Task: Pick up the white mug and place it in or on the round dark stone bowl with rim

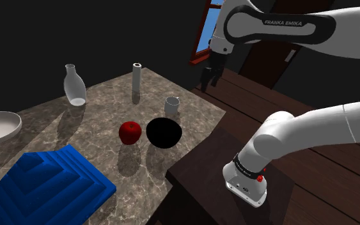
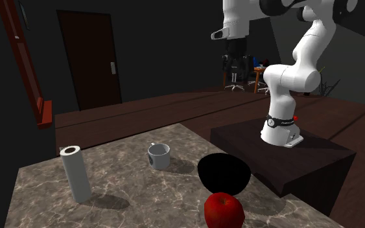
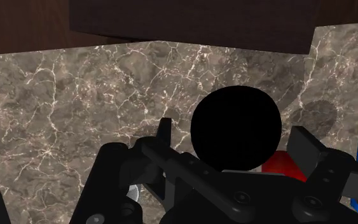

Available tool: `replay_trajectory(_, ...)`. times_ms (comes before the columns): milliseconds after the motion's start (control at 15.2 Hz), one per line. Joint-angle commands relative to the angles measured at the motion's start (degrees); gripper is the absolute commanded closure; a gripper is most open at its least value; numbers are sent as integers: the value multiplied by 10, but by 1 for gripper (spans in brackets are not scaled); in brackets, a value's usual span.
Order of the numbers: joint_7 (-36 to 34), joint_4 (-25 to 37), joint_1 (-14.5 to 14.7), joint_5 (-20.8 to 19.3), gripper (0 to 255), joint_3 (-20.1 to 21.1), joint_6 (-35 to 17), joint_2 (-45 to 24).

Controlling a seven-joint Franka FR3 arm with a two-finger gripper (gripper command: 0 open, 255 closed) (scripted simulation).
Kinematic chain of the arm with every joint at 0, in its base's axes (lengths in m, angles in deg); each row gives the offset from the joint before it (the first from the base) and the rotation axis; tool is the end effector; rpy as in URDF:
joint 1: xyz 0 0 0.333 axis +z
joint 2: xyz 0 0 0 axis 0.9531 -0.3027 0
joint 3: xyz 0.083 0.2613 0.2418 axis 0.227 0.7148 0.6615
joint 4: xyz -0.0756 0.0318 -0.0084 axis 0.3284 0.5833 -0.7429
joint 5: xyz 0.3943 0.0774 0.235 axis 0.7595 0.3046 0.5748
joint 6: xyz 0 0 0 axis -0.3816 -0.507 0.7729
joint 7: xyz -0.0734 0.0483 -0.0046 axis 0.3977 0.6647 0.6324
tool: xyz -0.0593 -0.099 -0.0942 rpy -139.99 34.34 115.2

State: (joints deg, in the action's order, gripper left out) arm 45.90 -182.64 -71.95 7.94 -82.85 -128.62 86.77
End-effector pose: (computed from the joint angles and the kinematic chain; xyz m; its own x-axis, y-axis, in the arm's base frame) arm 0.3748 0.0036 0.4766 0.9938 0.0448 -0.1019 0.0397 -0.9978 -0.0523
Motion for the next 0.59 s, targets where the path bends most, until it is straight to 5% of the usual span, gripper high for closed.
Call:
replay_trajectory(0, 5, -4, -3, -5, 0, -3, -43, -35)
replay_trajectory(528, 13, 4, -14, -19, 0, -12, -203, -192)
